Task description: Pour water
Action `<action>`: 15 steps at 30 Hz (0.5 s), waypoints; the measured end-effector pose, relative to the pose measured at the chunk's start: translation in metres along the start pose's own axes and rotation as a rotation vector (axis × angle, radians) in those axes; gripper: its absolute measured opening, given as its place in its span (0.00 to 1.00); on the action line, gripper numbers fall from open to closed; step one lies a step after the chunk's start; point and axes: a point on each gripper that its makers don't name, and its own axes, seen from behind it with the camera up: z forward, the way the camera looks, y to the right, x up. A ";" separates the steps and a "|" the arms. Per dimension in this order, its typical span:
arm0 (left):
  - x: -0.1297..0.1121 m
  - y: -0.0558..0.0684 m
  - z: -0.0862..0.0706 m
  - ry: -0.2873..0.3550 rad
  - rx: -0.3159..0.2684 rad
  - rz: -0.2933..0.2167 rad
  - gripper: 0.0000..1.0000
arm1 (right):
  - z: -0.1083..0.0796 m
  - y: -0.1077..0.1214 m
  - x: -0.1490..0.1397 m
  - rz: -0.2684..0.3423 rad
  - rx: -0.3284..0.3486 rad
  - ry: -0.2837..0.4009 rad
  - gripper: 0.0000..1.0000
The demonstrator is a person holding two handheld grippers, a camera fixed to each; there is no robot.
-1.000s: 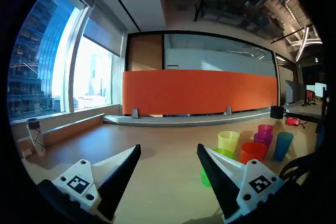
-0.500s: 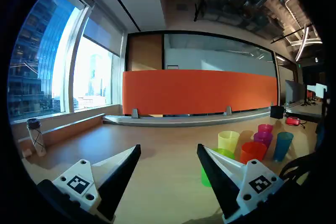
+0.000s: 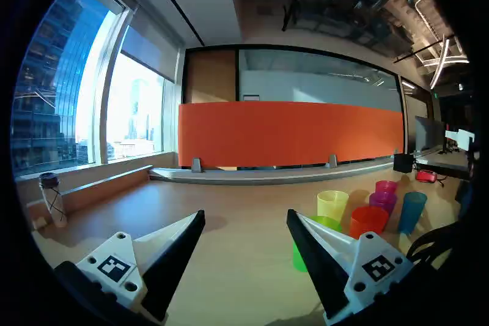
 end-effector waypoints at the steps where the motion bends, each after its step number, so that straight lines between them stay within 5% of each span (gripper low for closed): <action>1: 0.000 0.000 0.000 0.000 0.000 0.000 1.00 | 0.001 0.000 -0.003 -0.001 0.000 -0.001 1.00; 15: -0.001 -0.001 0.000 0.001 0.000 -0.001 1.00 | 0.005 0.005 -0.043 0.029 -0.021 -0.026 1.00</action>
